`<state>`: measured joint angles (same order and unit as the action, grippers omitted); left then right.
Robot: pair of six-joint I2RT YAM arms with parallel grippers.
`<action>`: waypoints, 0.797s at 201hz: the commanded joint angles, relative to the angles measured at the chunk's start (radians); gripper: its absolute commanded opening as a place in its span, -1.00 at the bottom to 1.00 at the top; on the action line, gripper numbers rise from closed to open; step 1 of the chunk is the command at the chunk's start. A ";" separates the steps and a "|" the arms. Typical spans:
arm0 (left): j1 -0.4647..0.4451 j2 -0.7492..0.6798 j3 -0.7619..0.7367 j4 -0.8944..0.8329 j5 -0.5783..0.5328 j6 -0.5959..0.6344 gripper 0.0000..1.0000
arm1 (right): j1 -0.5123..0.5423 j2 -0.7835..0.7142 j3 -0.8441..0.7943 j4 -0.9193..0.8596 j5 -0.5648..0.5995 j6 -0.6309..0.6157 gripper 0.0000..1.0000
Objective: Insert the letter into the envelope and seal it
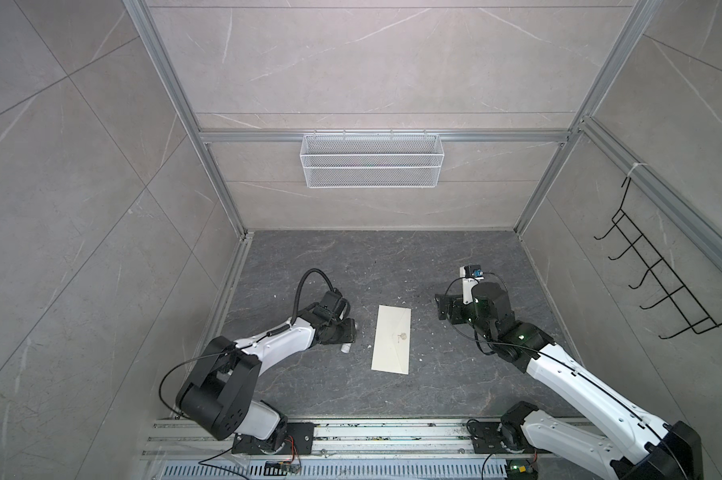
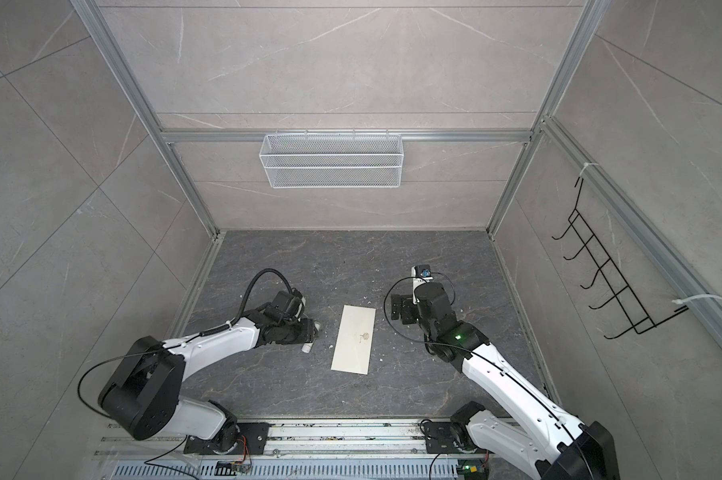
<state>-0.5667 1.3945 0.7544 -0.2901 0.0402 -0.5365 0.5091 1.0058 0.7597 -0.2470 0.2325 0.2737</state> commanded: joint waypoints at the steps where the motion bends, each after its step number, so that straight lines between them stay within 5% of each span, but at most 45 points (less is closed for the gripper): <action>1: 0.008 -0.161 0.029 -0.010 -0.136 0.040 0.45 | -0.032 0.019 -0.013 0.039 -0.023 0.011 0.99; 48: 0.060 -0.451 -0.098 0.102 -0.584 0.267 0.80 | -0.116 0.029 -0.100 0.158 0.074 -0.036 0.99; 87: 0.154 -0.607 -0.389 0.514 -0.789 0.550 0.87 | -0.208 0.110 -0.175 0.280 0.169 -0.087 0.99; 109: 0.234 -0.594 -0.539 0.759 -0.756 0.621 0.88 | -0.239 0.183 -0.221 0.406 0.186 -0.122 0.99; 160: 0.429 -0.369 -0.654 1.115 -0.569 0.562 0.86 | -0.263 0.328 -0.362 0.849 0.160 -0.244 1.00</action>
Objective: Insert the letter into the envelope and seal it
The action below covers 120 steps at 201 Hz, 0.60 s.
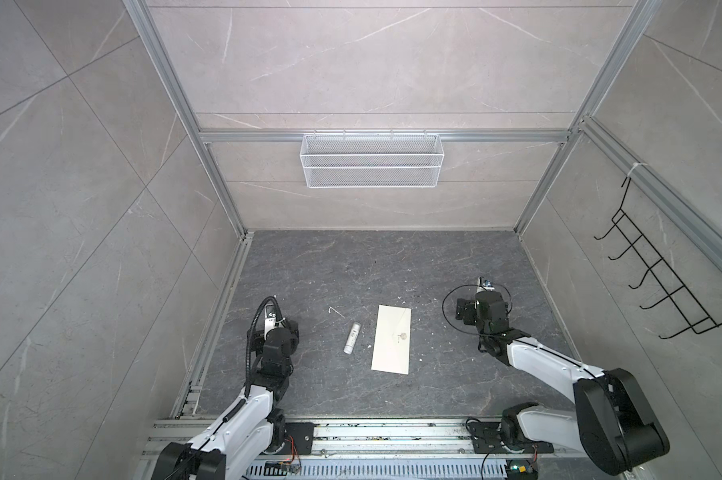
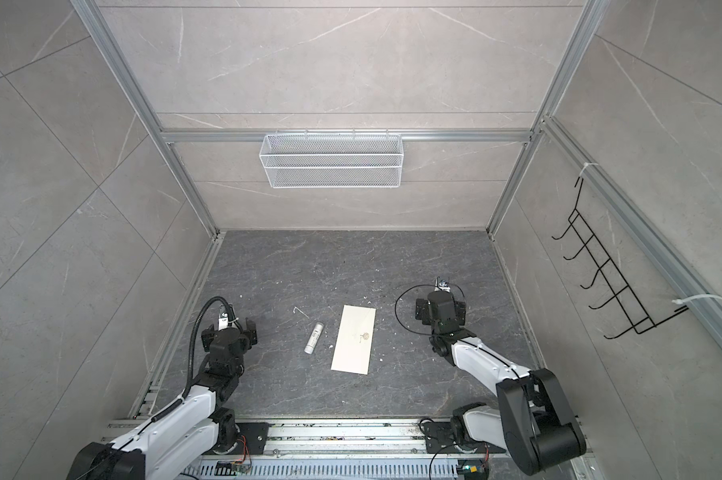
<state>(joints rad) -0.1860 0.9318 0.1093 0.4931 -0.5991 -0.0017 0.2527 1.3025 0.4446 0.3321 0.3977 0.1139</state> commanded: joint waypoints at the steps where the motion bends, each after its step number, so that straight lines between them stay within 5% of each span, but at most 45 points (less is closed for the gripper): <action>1: 0.050 0.099 -0.009 0.338 0.075 0.028 0.86 | -0.008 0.031 -0.048 0.275 -0.008 -0.087 1.00; 41: 0.101 0.296 0.069 0.443 0.215 0.069 0.86 | -0.046 0.175 -0.127 0.626 -0.129 -0.164 0.99; 56: 0.124 0.301 0.101 0.377 0.319 0.063 0.84 | -0.074 0.148 -0.107 0.525 -0.195 -0.146 0.99; 79: 0.147 0.333 0.081 0.453 0.402 0.045 0.84 | -0.096 0.240 -0.123 0.662 -0.265 -0.153 1.00; 93: 0.160 0.431 0.069 0.570 0.451 0.045 0.85 | -0.113 0.197 -0.092 0.526 -0.290 -0.140 1.00; 120: 0.160 0.588 0.141 0.601 0.478 0.067 0.87 | -0.128 0.208 -0.082 0.527 -0.310 -0.131 0.99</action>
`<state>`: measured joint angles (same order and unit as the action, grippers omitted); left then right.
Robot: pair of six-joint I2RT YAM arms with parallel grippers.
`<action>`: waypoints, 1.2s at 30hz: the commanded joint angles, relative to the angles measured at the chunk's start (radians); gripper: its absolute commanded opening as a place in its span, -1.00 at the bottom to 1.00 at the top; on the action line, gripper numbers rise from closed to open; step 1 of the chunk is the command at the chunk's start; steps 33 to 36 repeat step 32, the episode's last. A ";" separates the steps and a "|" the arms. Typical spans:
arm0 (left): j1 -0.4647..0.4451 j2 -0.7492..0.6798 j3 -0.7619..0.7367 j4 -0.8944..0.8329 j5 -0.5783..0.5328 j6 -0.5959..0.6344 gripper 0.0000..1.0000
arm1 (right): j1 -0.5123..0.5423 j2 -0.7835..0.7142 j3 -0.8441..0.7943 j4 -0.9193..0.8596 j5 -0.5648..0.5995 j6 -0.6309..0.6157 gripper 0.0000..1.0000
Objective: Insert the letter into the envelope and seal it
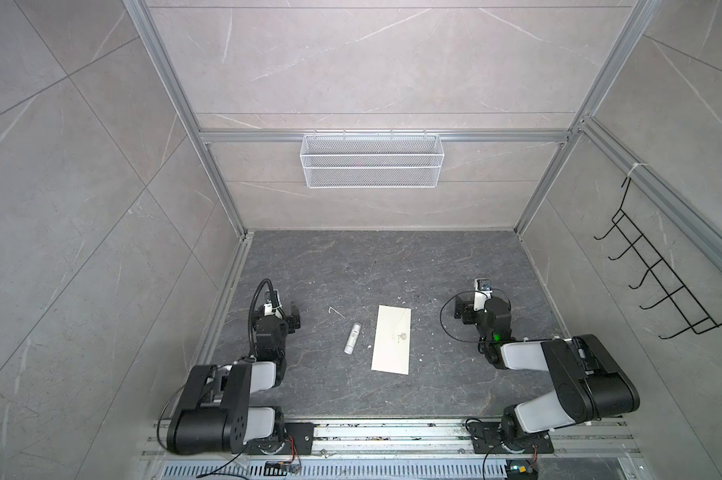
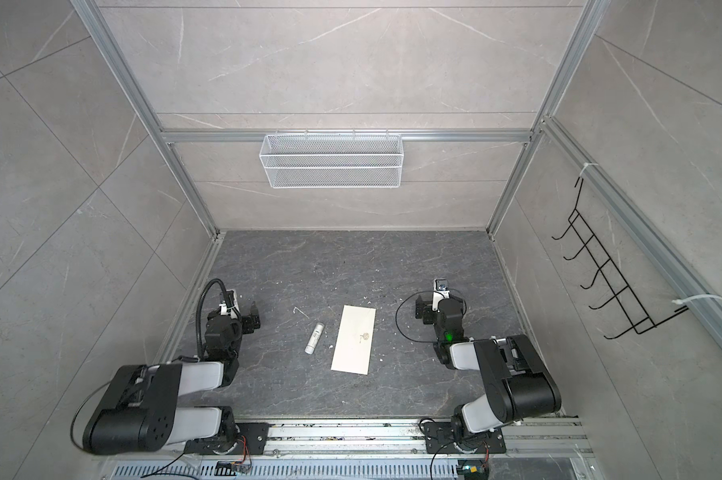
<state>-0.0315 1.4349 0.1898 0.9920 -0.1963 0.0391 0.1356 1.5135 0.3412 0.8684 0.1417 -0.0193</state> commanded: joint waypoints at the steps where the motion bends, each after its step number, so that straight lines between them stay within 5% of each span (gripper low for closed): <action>1: 0.005 0.081 0.066 0.094 0.074 0.024 0.87 | -0.011 -0.001 0.020 -0.005 -0.054 0.002 0.99; 2: 0.006 0.054 0.106 -0.039 0.063 0.011 0.87 | -0.011 0.009 0.015 0.024 -0.053 0.002 0.99; 6: 0.046 0.063 0.162 -0.134 0.084 -0.030 0.97 | -0.011 0.003 0.018 0.010 -0.053 0.002 0.99; 36: 0.053 0.058 0.153 -0.110 0.070 -0.035 1.00 | -0.025 -0.002 0.023 0.005 -0.055 0.011 0.99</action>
